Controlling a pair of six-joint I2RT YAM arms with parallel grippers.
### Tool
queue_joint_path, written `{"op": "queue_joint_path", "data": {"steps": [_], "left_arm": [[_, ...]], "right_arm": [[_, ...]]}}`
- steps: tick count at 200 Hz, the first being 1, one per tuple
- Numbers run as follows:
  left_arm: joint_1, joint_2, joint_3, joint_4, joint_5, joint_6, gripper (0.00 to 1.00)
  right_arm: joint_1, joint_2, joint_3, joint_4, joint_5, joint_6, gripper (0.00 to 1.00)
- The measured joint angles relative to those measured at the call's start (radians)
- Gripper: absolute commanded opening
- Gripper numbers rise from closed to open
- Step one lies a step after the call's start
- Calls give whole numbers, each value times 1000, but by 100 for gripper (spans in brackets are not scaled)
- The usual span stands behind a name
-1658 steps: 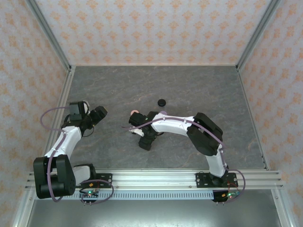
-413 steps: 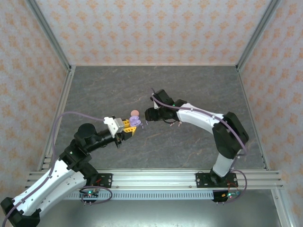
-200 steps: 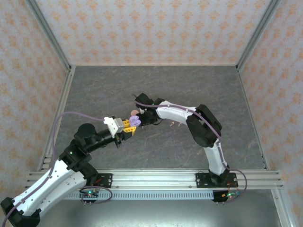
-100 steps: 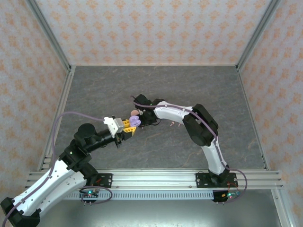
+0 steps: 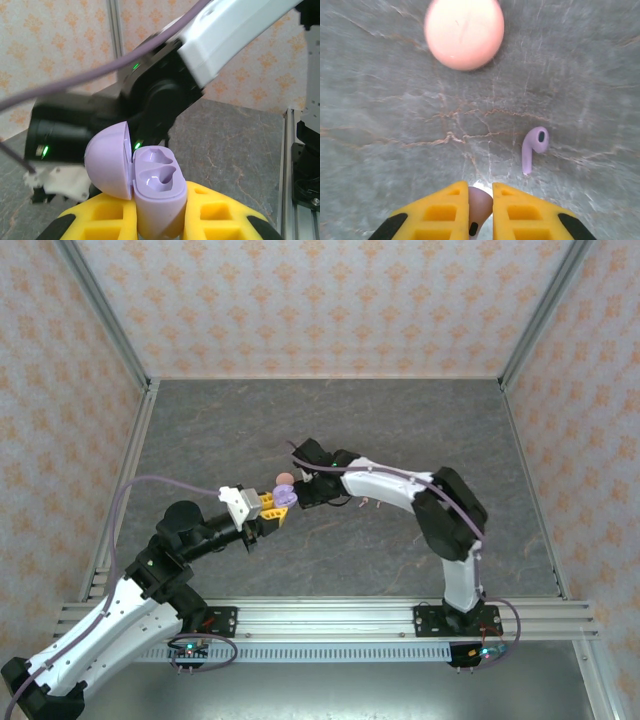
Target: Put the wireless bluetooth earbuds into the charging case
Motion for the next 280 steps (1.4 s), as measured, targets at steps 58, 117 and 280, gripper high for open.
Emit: {"op": "queue_joint_path", "data": {"steps": [58,117,280], "left_arm": [[0,77,-12,93,0,-70,0],[0,187,-13,199,1,-143,0],[-3,222,-5,262,57,-190,0]], "right_arm": [[-35,-505,-245,239,23,-27,14],[-19,-822,-420,508,-62,-60,14],[136,-772,-472,637,-82,-211,14]]}}
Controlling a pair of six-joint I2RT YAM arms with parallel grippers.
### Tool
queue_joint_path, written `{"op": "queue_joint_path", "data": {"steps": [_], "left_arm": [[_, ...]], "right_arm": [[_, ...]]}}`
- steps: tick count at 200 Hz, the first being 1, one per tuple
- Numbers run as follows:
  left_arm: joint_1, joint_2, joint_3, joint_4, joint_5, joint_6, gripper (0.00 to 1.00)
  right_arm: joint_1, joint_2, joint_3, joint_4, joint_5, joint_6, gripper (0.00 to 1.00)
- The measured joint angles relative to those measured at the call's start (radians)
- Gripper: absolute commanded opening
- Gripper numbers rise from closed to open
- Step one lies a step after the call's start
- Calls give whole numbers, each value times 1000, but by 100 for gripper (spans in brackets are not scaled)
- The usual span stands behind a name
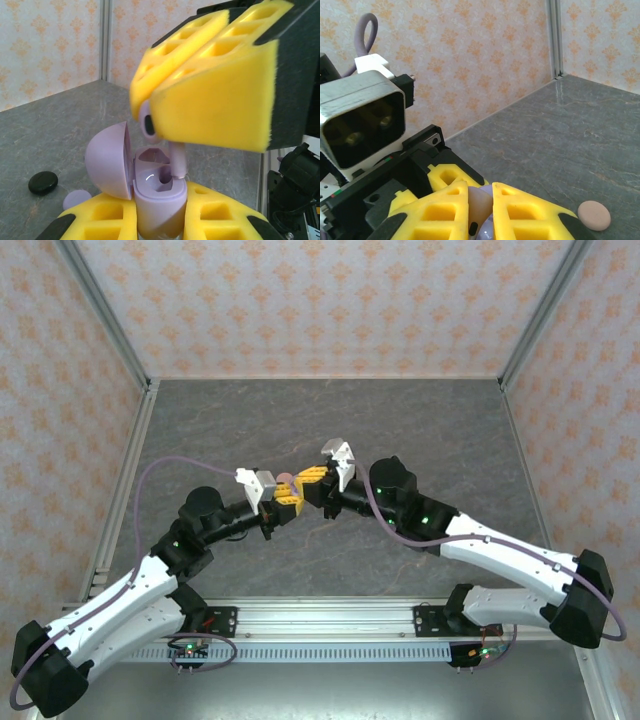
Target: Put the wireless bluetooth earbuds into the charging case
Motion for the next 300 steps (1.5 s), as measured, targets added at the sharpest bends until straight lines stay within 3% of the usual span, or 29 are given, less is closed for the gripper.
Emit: {"op": "queue_joint_path", "data": {"steps": [139,169,197,218,267,300], "left_arm": [[-5,-6,0,-11,3,1,0],[-5,-8,0,-15,4,1,0],[-5,-10,0,-17,3,1,0],[-5,-10,0,-16,2,1,0],[-5,-33,0,-17,0,11,0],[-5,-54,0,-18,-1,14,0]], "right_arm": [[4,3,12,-100,-5,-51,15],[3,3,14,-105,-20,-56,24],[3,3,16,-118,-23,-50,43],[3,0,33,-143,-23,-32,50],[-96,-77,65,-172,-19,54,60],[-166,-83,109,-232,14,117,59]]}}
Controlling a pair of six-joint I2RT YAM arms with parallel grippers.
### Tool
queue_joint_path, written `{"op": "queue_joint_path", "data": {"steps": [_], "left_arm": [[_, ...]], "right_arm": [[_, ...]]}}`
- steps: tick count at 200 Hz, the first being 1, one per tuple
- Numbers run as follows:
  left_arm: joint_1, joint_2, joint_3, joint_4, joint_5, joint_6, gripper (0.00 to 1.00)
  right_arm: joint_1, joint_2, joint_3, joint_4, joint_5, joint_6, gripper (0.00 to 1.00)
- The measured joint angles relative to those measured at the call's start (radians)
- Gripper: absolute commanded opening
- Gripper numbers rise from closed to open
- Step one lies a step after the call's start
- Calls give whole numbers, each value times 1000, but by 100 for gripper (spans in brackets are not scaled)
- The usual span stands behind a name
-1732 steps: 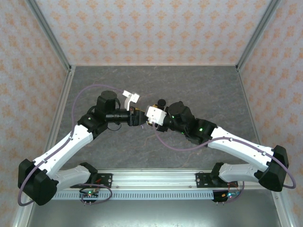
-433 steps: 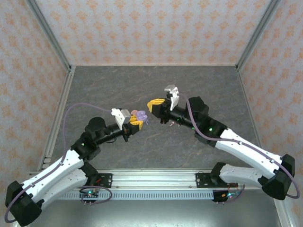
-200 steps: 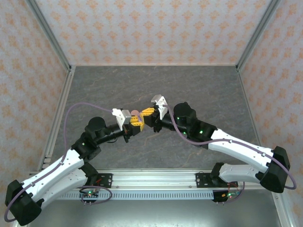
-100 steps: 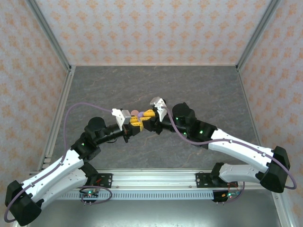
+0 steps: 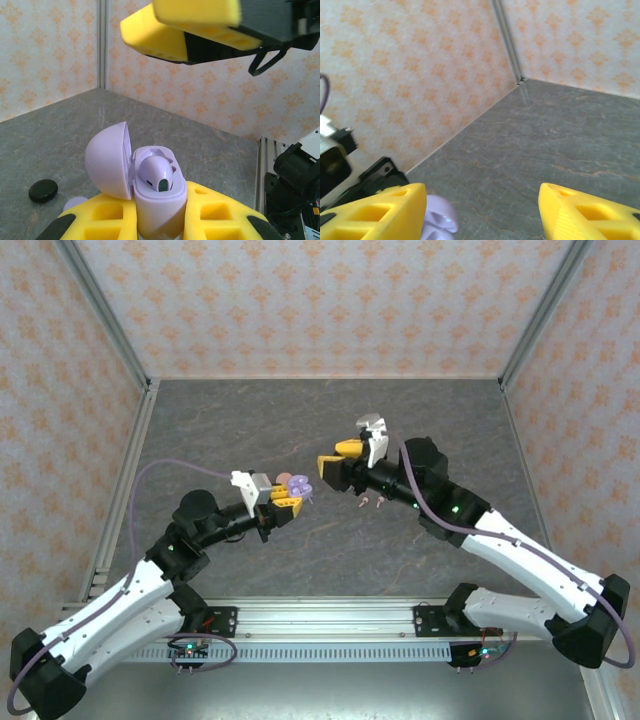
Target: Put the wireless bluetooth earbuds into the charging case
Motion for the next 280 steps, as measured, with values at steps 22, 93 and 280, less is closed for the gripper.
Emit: {"op": "queue_joint_path", "data": {"steps": [22,93,280], "left_arm": [[0,-24,0,-11,-3,10,0],[-1,-137,-12,-62,-19,46,0],[-5,-169,-23,-122,-26,78,0]], "right_arm": [[-52,72,29,-69,21,59,54],[-81,584,220,-343,67,133,46],[-39,1078,544,-483,60,109,28]]}}
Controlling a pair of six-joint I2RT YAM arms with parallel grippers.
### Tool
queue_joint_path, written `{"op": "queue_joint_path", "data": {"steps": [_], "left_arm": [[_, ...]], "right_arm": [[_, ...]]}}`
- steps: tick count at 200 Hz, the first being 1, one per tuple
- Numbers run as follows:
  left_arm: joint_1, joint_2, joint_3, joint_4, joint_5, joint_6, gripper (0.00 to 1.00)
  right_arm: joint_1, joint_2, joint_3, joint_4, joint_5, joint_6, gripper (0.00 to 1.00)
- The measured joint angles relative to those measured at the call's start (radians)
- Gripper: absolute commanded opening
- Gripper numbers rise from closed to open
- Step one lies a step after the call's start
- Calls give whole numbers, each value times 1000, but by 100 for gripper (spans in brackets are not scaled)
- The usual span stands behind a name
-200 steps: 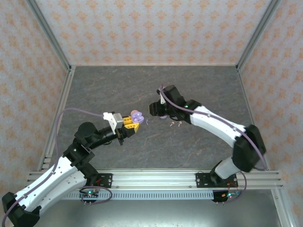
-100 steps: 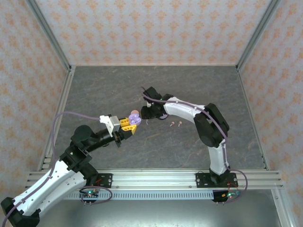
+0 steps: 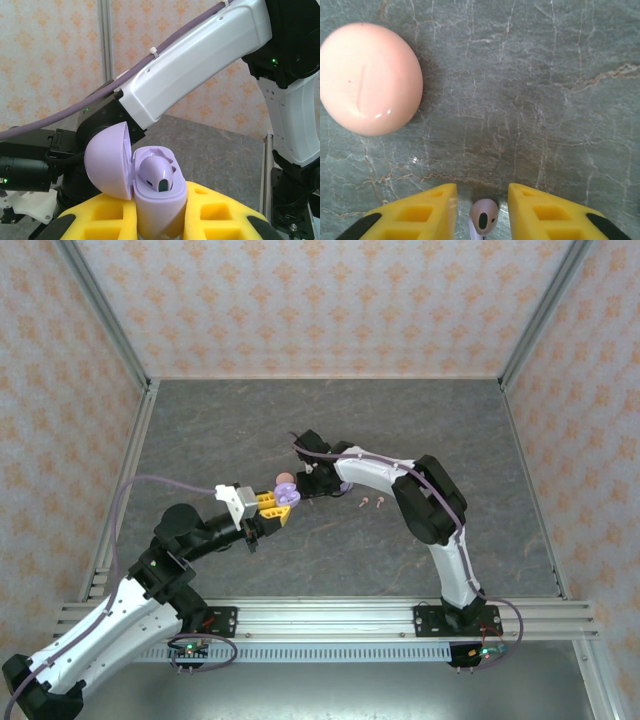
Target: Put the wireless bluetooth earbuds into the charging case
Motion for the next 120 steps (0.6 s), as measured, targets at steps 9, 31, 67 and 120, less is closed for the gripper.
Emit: {"op": "queue_joint_path", "data": {"steps": [9,31,67,120], "left_arm": [[0,1,0,-1,0,0,0],[0,7,0,-1,0,1,0],[0,20,0,-3,0,7,0],[0,31,0,-3,0,7,0]], "right_arm": [[0,3,2,0,0,-4,26],[1,7,3,-4,3,-4,23],[1,7,4,-8,3,-5,24],[1,7,4,-11,4,-8,17]]}}
